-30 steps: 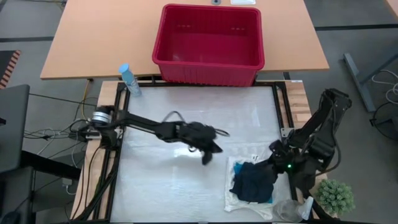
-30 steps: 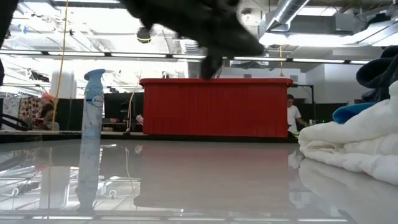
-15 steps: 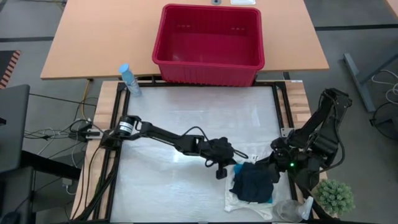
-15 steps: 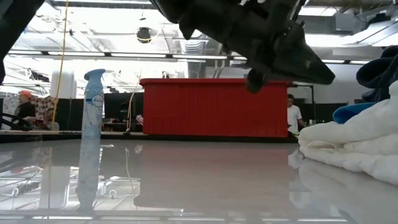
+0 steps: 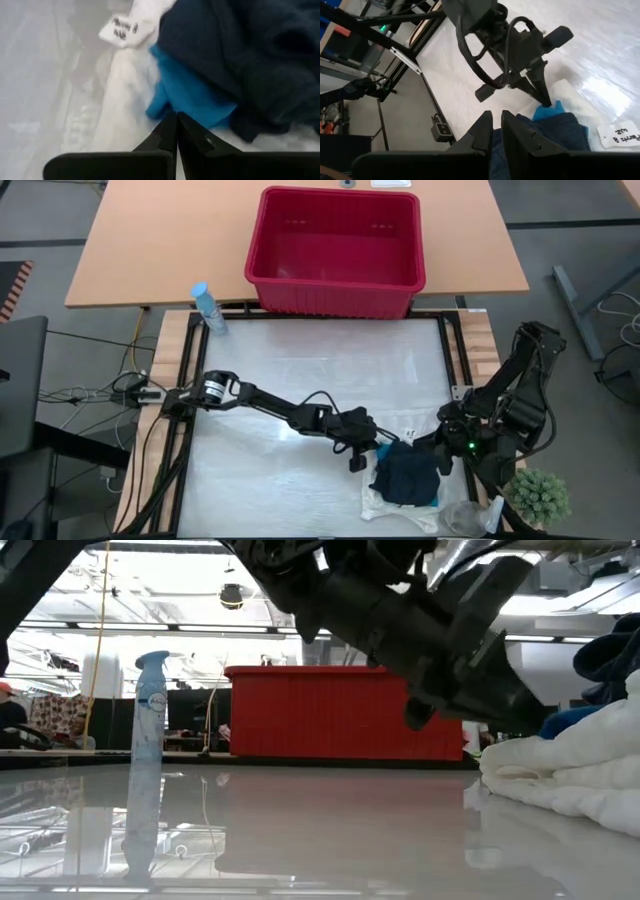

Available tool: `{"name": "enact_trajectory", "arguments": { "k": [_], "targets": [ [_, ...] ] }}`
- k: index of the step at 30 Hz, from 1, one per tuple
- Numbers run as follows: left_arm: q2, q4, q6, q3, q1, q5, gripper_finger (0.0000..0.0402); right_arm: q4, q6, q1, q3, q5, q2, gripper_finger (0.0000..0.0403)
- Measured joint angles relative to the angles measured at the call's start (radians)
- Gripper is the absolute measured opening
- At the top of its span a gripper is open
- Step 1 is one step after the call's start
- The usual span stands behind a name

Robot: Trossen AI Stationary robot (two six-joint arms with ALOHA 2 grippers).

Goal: Fold laundry
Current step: Put the folded stacked clothes into the red laundry bin

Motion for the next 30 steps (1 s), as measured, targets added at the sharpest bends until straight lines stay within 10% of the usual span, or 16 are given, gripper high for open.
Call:
{"name": "enact_trajectory", "arguments": {
  "k": [30],
  "targets": [
    [-0.16,-0.826,0.229,-0.069,0.224,-0.184,0.0,-0.252,0.166,-0.024,0.0,0.002,0.0,0.0065]
  ]
}}
